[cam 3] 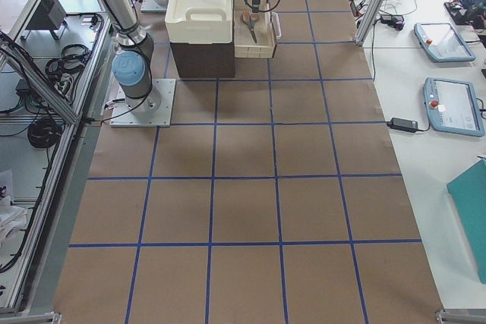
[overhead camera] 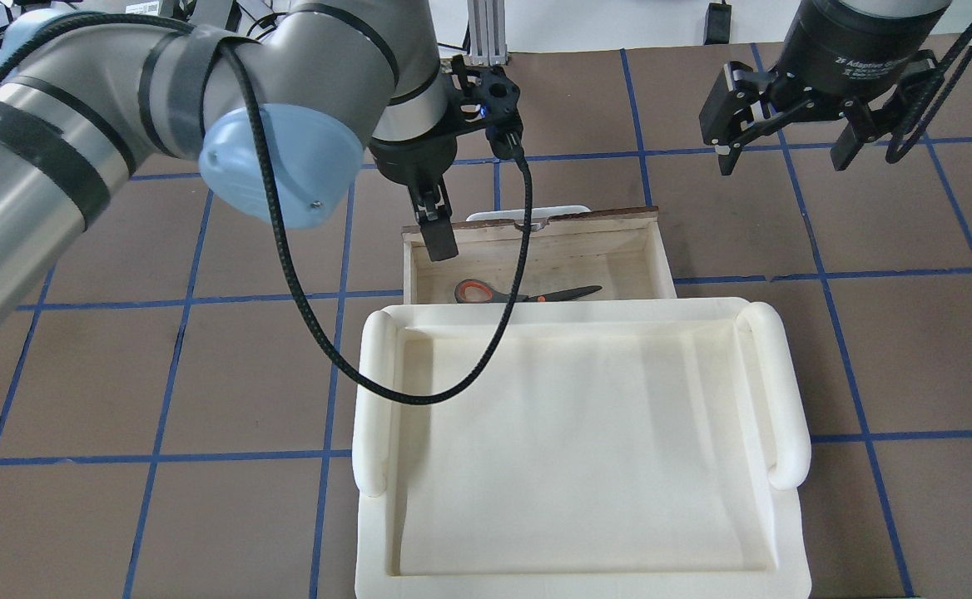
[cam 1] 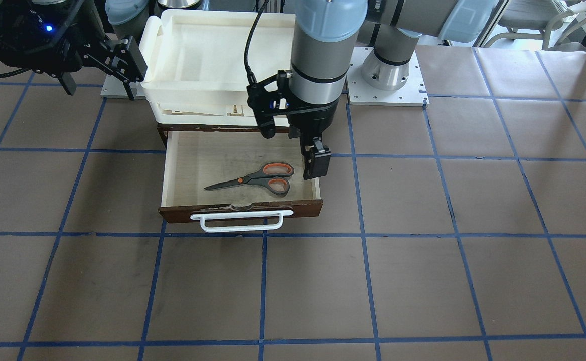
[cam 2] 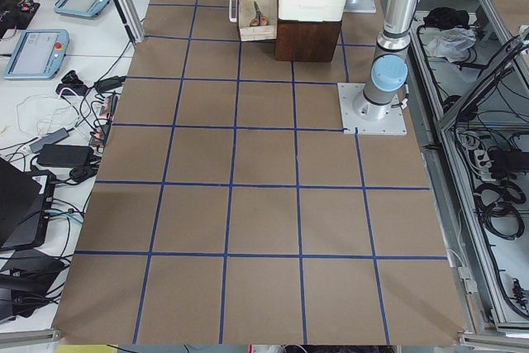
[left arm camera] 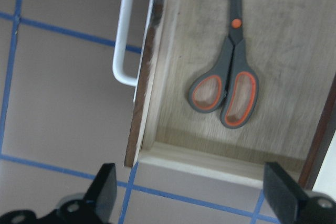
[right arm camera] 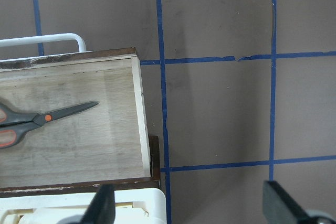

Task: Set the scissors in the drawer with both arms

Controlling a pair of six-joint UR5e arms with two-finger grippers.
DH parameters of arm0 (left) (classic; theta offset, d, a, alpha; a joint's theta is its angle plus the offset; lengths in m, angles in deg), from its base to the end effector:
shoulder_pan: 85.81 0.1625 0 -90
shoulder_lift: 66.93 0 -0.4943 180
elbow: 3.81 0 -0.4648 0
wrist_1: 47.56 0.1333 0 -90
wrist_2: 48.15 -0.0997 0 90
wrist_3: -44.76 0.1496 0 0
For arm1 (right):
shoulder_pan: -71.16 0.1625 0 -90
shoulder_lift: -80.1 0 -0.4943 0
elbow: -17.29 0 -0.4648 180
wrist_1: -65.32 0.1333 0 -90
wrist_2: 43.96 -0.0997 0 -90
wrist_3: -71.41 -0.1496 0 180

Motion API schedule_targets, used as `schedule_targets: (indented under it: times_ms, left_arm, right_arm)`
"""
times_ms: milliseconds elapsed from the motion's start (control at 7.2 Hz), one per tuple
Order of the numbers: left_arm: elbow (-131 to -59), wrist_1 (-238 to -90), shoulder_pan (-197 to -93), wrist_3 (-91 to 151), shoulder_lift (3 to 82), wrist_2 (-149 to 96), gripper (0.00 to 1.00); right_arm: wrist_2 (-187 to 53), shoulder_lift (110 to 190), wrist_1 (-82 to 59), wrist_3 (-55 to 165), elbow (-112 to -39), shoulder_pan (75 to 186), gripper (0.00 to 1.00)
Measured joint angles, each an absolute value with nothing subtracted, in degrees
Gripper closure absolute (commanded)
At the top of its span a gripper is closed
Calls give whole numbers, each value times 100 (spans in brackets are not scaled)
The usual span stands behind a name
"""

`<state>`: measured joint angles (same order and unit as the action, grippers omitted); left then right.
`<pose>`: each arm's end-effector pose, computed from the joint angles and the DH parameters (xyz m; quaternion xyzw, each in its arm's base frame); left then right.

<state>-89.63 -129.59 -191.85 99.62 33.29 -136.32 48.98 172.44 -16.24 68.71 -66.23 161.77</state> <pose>-0.3136 -0.5910 0.4540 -0.5801 -0.8142 0.0212 0.0095 0.1314 -0.5384 0.5789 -0.0183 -0.9995 0.0041 0.0255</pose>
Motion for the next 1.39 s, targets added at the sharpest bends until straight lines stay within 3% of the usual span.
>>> schedule_targets:
  times_ms: [556,1389]
  left_arm:
    - [-8910,-13304,-17986,7407,2706,-13648,0]
    - [-8897,-14476,-17764,4740,2096,-13972,0]
  right_arm:
    - [4897,17245,-1624,6893,-6629,16177,0]
    - [4890,17241,-1626,6922,-6629,16177,0]
